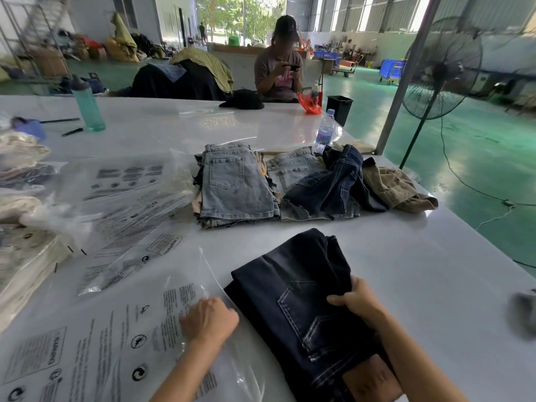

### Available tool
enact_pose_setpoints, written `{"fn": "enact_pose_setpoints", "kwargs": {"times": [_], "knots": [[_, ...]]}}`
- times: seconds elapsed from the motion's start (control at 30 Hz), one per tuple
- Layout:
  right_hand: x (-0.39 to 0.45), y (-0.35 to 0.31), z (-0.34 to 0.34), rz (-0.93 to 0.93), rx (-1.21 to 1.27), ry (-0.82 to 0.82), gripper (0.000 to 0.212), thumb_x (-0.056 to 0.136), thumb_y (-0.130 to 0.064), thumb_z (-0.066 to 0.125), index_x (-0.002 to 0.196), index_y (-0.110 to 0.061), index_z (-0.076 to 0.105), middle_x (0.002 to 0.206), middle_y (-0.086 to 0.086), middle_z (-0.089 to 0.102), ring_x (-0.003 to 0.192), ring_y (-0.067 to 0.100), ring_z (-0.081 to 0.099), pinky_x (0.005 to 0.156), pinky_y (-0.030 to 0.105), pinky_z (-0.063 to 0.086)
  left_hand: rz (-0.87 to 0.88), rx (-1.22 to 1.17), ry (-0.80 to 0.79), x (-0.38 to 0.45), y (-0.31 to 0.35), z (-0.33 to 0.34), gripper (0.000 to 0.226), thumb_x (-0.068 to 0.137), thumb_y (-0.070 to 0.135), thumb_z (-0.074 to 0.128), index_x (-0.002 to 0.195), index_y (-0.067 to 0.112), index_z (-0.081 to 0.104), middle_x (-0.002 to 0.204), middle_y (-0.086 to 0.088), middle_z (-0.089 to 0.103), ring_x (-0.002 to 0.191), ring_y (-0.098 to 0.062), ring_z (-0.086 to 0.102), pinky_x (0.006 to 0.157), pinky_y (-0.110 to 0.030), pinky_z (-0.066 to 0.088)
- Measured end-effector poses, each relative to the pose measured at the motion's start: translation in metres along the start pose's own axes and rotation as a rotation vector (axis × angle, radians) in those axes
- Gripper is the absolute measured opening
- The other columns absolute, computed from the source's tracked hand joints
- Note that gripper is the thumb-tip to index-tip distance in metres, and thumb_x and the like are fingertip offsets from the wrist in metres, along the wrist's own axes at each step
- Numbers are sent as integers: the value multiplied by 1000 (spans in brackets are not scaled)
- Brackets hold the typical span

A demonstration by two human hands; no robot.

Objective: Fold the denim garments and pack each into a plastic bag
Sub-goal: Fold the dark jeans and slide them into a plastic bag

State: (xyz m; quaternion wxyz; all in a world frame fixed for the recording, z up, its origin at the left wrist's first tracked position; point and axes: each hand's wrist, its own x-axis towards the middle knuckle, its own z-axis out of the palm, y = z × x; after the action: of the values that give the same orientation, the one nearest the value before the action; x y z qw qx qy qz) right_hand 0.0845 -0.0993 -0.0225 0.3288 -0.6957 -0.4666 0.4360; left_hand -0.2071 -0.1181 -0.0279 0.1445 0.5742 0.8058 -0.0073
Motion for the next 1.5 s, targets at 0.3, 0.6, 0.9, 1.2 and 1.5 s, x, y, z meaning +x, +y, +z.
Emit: {"fn": "enact_pose_setpoints", "kwargs": {"times": [0.3, 0.6, 0.9, 1.2, 1.5], "knots": [[4, -2, -59, -70, 385, -223, 28, 57, 9, 69, 84, 5, 70, 78, 20, 71, 66, 27, 69, 57, 30, 57, 234, -429, -545, 23, -10, -51, 15, 88, 16, 51, 102, 10, 52, 65, -8, 69, 45, -12, 61, 41, -17, 41], [32, 4, -98, 96, 510, -312, 27, 66, 11, 57, 90, 10, 68, 84, 25, 70, 69, 31, 70, 59, 35, 59, 109, -1785, -854, -29, 71, 1, 112, 24, 78, 77, 119, 20, 59, 121, -2, 65, 111, -18, 62, 101, -38, 43], [45, -38, -68, 85, -691, -415, 71, 59, -37, 89, 117, -10, 58, 114, 3, 67, 105, 23, 63, 93, 32, 49, -310, -1358, -573, -66, 135, 36, 51, 66, 41, 84, 82, 17, 43, 87, 2, 58, 69, -7, 53, 50, -17, 43], [-27, -51, 8, -563, -1294, 28, 41, 84, -31, 52, 124, -21, 51, 109, 6, 63, 98, 29, 60, 80, 36, 35, -255, -1537, -721, -83, 159, 16, 26, 80, -1, 39, 94, 5, 60, 96, -15, 63, 89, -29, 60, 73, -33, 46], [-46, -44, -2, -183, -1261, -329, 133, 44, -82, 65, 145, -10, 17, 137, 6, 42, 127, 27, 41, 101, 45, 33, 225, -1368, -1075, -92, 114, -39, 12, 50, 8, 44, 56, 15, 52, 60, -1, 45, 52, -15, 42, 52, -25, 28]]}}
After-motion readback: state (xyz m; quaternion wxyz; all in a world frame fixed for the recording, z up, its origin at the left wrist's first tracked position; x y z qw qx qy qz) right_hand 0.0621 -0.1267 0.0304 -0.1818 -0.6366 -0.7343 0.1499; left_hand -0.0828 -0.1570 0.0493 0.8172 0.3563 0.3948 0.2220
